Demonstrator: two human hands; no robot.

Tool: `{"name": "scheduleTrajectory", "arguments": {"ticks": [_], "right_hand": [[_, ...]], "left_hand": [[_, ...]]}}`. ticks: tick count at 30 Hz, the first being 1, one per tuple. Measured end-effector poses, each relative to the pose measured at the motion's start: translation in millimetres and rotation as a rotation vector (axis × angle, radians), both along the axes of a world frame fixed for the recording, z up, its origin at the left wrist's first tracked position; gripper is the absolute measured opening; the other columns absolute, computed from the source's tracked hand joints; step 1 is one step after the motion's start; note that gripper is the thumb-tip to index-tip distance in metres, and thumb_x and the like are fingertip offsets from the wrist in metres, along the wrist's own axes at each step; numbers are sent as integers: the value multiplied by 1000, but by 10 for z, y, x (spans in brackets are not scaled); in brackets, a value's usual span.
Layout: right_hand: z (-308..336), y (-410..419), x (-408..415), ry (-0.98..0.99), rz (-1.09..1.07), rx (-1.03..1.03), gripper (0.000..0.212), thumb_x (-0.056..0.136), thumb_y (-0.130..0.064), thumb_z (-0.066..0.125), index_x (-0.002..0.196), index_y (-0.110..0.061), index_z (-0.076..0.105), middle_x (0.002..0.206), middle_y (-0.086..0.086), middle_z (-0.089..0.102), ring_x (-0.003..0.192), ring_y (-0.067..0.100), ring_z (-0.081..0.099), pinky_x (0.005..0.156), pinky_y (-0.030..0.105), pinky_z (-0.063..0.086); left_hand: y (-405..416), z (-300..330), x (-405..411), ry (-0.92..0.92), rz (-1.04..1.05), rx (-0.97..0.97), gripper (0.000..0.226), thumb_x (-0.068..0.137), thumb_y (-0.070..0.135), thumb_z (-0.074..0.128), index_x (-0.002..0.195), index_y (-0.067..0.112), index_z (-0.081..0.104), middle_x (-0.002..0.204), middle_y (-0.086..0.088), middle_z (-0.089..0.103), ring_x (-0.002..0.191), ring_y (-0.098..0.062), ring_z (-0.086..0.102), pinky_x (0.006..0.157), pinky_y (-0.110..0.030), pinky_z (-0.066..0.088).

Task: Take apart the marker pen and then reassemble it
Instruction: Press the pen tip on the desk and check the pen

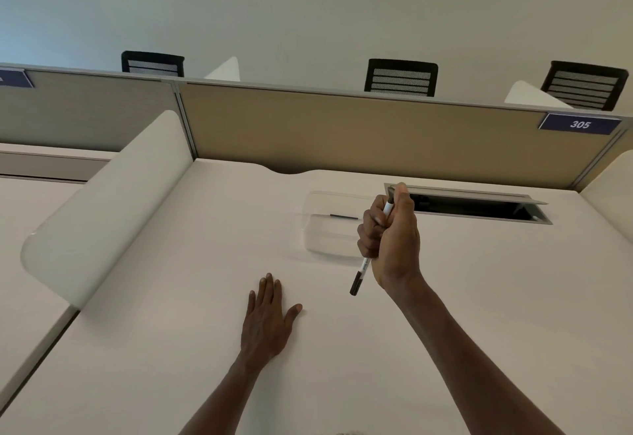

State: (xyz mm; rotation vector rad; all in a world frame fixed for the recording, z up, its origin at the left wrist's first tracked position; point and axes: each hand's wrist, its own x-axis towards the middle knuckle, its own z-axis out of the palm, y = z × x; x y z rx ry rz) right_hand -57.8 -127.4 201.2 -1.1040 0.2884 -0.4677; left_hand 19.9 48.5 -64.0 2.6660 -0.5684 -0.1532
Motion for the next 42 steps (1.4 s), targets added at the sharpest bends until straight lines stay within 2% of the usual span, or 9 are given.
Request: {"name": "scheduleTrajectory", "arguments": {"ticks": [7,9,11,14,18,27,31,37,42], "right_hand": [[-125,-100,17,-24,23,118,48,98,-49,34,61,-19,30,51,-4,18,49,16,8,50,31,5],[-155,-107,25,-24,24,135,49,97,-50,32,59,-18,27,51,-3,17,49,17,8,51,33,5],[-182,-111,33,-34,22,144,51,97,-51,31,58,-18,24,50,-2,17,48,17,8,50,32,5],[-224,-121,36,-60,16,148,54,97,-52,31,57,-17,22,49,-1,15,45,16,10,48,31,6],[-261,-136,5,-102,22,152,52,98,-44,32,57,-16,21,47,0,17,44,16,12,46,29,9],[-393,-239,-165,-162,78,105,49,98,-30,29,55,-9,39,55,8,34,53,24,36,56,34,39],[-558,-331,-270,-55,100,-318,41,94,-26,31,68,-4,54,74,10,56,78,26,61,81,37,53],[-833,-426,-476,144,127,-771,25,100,-16,46,101,-10,70,80,5,63,61,11,59,59,22,49],[-945,-458,-562,332,215,-1034,14,88,-18,68,99,-19,77,84,-12,71,72,7,61,66,15,46]], "left_hand": [[-134,381,-1,240,113,-377,64,98,49,44,149,10,34,160,-1,25,149,-15,16,121,-33,12],[-215,610,-60,262,138,-539,40,97,46,50,124,19,61,132,5,59,128,-16,51,106,-31,37],[-293,866,-163,318,115,-713,31,96,50,50,91,23,66,95,13,70,89,-13,67,80,-30,48],[-376,1204,-319,518,79,-864,37,99,43,48,98,15,71,90,3,78,79,-18,71,68,-29,51],[-451,1448,-478,764,52,-1046,41,100,42,48,106,9,71,98,-10,77,81,-21,69,75,-31,52],[-556,1616,-551,1182,333,-1494,23,91,18,66,89,-3,75,88,-14,71,70,-13,67,64,-19,58],[-565,1580,-470,1115,527,-1610,16,87,10,70,89,-5,70,80,-13,71,66,-14,70,64,-20,59],[-501,1496,-222,818,584,-1556,13,89,5,67,95,-6,70,77,-11,74,70,-15,71,69,-23,59],[-434,1481,-100,547,382,-1312,11,92,10,65,92,5,74,82,-8,76,75,-14,71,74,-25,57]]}}
